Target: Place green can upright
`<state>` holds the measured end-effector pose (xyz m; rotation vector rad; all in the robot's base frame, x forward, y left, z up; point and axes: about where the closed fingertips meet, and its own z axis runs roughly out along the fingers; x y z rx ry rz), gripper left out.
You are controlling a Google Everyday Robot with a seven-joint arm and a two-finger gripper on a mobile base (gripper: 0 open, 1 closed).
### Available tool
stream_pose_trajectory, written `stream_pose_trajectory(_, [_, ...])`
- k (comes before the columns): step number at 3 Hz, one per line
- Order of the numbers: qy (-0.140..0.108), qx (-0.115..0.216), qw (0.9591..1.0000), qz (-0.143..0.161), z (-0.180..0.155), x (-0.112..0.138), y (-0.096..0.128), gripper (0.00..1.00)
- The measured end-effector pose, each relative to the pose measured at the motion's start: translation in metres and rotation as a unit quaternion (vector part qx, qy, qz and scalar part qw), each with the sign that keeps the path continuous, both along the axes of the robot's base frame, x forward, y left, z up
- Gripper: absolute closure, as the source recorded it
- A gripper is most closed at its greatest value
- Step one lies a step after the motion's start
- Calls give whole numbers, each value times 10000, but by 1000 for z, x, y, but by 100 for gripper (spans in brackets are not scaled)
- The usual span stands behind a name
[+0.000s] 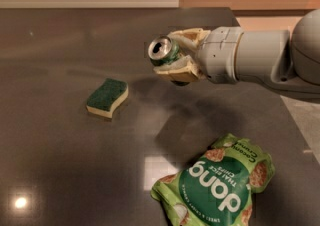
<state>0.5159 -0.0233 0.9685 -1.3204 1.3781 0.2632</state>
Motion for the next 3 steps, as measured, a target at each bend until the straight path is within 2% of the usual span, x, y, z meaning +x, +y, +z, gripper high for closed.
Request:
stream_pose_trajectory(1, [-77,477,9981,-378,-5,4,-4,100])
stream_pose_trajectory(2, [-34,805,9946,-656,-10,12,-11,100])
stream_pose_trajectory(3, [134,1084,9909,-791,-19,20,-18,100])
